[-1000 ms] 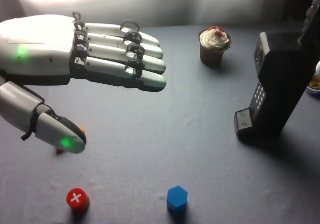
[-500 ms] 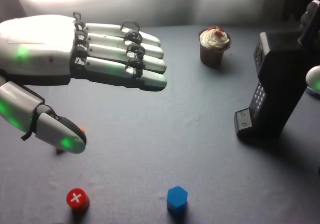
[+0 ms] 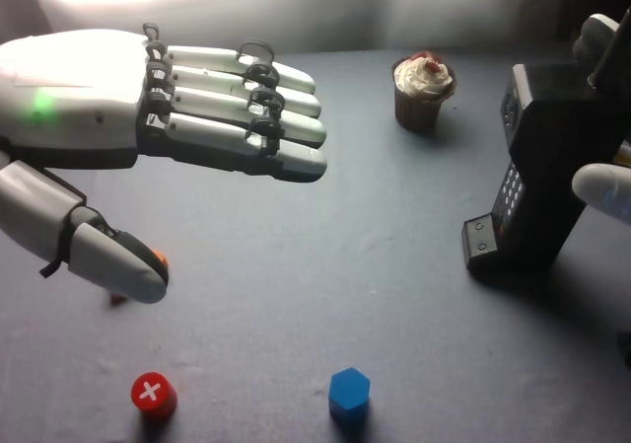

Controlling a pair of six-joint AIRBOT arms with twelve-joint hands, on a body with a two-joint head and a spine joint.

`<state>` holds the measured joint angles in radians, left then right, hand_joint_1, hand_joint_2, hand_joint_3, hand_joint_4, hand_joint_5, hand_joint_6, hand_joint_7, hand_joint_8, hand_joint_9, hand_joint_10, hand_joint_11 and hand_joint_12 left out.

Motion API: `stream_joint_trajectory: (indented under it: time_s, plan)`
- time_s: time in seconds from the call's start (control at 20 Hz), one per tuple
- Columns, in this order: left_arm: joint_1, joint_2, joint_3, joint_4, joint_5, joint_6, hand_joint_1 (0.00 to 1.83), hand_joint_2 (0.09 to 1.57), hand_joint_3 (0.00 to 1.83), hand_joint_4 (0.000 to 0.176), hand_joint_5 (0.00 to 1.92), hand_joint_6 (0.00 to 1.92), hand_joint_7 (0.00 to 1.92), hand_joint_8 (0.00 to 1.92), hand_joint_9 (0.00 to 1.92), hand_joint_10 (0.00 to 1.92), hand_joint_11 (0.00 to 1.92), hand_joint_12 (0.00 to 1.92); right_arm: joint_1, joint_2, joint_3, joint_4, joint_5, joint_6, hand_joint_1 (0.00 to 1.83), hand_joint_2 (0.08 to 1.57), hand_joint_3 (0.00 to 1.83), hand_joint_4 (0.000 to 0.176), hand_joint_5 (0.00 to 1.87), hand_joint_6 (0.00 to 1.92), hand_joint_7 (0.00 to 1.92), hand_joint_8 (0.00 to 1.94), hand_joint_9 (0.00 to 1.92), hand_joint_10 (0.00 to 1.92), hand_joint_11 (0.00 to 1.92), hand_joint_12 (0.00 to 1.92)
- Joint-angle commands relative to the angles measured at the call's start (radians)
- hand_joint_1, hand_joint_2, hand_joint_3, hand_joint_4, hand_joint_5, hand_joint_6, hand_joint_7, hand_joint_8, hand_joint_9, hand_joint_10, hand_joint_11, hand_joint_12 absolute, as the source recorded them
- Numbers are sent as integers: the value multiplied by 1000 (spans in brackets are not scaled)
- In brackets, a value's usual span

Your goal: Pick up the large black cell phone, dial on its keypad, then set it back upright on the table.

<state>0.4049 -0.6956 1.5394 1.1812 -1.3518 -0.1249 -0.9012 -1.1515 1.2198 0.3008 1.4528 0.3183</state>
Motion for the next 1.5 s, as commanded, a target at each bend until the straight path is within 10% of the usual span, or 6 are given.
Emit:
stream_joint_trajectory:
  time_s: [0.0,0.5,0.55,0.6,0.7,1.45]
  plan:
    - [-28,-1,0,-98,-68,-3,0,1129,0,33,177,2,153,2,96,3,0,218,12,2,7,-4,124,13,1165,971,0,0,154,9,93,3,60,4,0,335]
    - [-28,-1,2,-98,-68,-4,0,1131,0,36,150,0,136,0,88,0,0,195,43,-19,12,-12,102,13,1240,1088,1,0,608,22,703,26,822,73,459,983]
    - [-28,-1,2,-98,-68,-4,0,1131,0,33,157,3,146,3,94,2,0,208,45,-21,13,-12,101,13,1521,1071,4,0,734,14,855,20,888,918,688,953]
    - [-28,-1,2,-98,-68,-4,0,1130,0,32,152,0,139,1,91,1,0,192,47,-22,13,-12,101,13,1502,1071,0,0,907,588,988,674,1032,913,962,1258]
    - [-28,-1,3,-98,-68,-4,0,1126,0,34,167,2,154,2,110,3,0,243,48,-22,14,-14,101,13,1379,1134,0,0,943,770,901,1166,889,1321,977,1141]
    - [-29,1,1,-99,-66,-5,26,1148,6,30,191,8,170,4,137,8,0,310,124,50,32,-12,145,14,1373,1130,1,0,973,842,876,1161,889,1312,937,1152]
